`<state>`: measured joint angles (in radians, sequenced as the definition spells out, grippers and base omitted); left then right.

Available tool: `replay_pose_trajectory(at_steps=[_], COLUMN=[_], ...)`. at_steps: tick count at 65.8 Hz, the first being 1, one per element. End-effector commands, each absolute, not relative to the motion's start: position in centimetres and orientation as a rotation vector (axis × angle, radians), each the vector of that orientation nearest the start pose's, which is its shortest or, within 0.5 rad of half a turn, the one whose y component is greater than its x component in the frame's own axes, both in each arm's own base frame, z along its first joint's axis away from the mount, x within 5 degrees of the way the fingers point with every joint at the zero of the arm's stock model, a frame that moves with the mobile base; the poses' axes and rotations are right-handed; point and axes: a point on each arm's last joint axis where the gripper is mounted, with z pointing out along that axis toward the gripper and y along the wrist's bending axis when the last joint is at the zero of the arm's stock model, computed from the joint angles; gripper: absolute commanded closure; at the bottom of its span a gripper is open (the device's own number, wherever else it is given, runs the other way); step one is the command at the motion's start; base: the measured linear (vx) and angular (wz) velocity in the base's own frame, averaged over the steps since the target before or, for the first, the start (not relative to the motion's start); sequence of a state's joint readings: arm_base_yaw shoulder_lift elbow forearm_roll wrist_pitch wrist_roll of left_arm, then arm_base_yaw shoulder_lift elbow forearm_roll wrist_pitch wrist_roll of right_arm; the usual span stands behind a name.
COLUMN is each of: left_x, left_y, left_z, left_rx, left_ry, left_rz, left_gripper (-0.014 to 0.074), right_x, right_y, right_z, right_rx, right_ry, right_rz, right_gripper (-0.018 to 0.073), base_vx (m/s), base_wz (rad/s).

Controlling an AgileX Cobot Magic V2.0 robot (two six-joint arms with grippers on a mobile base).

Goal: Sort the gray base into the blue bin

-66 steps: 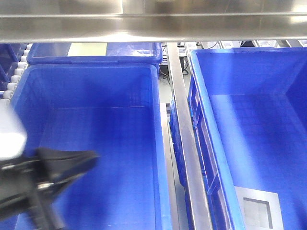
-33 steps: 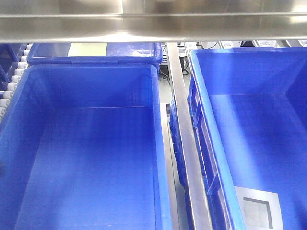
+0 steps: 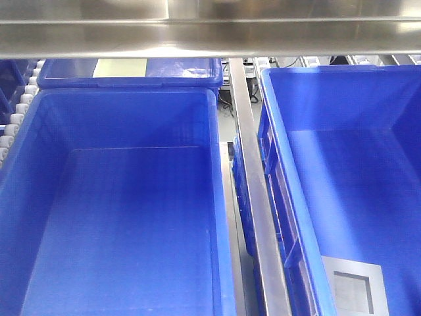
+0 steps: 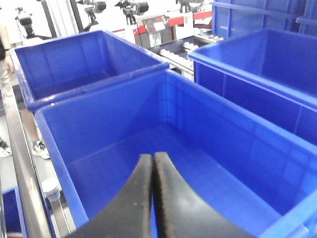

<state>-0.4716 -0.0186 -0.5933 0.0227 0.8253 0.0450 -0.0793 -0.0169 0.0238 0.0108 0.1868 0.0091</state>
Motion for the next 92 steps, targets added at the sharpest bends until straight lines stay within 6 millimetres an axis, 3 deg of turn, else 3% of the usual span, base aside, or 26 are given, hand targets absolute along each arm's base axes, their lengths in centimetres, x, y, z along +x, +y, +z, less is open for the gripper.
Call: replay_pose_trajectory(at_steps=[1, 92], left_x=[-1.71, -1.71], left_y=[0.99, 1.0], left_z=[33.34, 34.03], left_rx=[0.409, 0.377], left_ry=[1.581, 1.511], left_rz=[-0.316, -0.337], left_gripper=[0.0603, 0.0603], right_x=[5.62, 5.62], right_y=[-0.45, -0.45], right_z=[19.08, 19.08], right_rx=[0.071, 0.071], right_ry=[1.645, 1.645], right_rz=[-0.057, -0.057], right_gripper=[0.0564, 0.0564], base_vx=[0.0, 0.0], base_wz=[0.0, 0.0])
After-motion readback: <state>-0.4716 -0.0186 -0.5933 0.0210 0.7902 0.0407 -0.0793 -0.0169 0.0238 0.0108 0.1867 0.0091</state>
